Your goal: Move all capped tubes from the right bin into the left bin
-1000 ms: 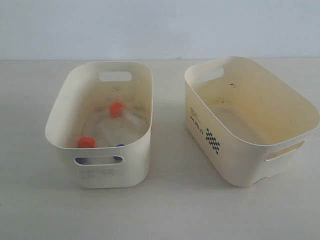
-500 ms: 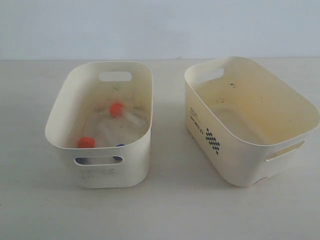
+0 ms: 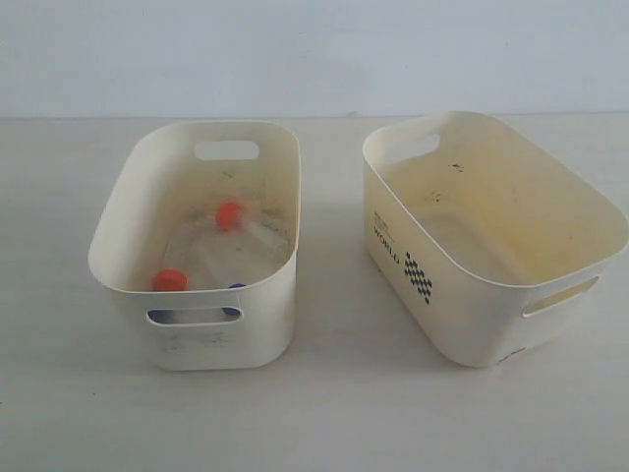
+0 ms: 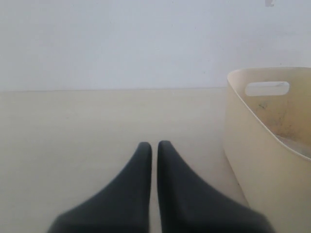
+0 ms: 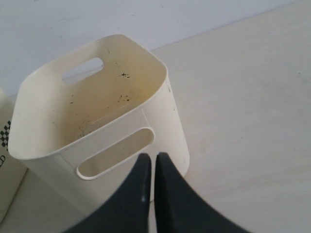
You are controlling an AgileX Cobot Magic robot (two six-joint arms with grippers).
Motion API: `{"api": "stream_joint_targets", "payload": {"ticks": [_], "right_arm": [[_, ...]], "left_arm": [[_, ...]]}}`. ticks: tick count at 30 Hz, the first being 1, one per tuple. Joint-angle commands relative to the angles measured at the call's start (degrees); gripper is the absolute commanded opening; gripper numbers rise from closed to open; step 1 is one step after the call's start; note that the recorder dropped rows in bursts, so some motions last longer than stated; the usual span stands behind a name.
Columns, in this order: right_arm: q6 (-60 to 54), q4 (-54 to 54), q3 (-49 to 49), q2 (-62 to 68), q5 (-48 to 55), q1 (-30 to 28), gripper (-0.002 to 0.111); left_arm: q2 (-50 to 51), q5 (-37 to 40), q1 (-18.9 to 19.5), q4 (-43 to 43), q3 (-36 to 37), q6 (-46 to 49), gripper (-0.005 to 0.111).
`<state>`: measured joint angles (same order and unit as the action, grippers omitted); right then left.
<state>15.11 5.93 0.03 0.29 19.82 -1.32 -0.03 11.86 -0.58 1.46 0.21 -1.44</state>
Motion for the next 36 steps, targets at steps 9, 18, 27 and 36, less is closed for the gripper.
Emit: {"api": "stream_joint_targets", "payload": {"ticks": [9,18,27,36], "right_arm": [[-0.6,-0.7,0.0,-0.3,0.4,-4.0,0.003],[-0.6,-0.5,0.0,-0.3,0.2,-5.5,0.003],[-0.6,-0.5,0.0,-0.3,0.2,-5.5,0.003],[-0.5,-0.5,0.0,-0.3,0.2,-5.5,0.003]], "left_arm": [[0.0,-0.3,0.0,-0.4,-0.2,-0.5,0.004],[0.0,-0.3,0.0,-0.4,-0.2,-0.5,0.004],[0.0,-0.3,0.0,-0.4,-0.2,-0.5,0.004],[0.0,-0.3,0.0,-0.4,-0.2,-0.5,0.004]]}}
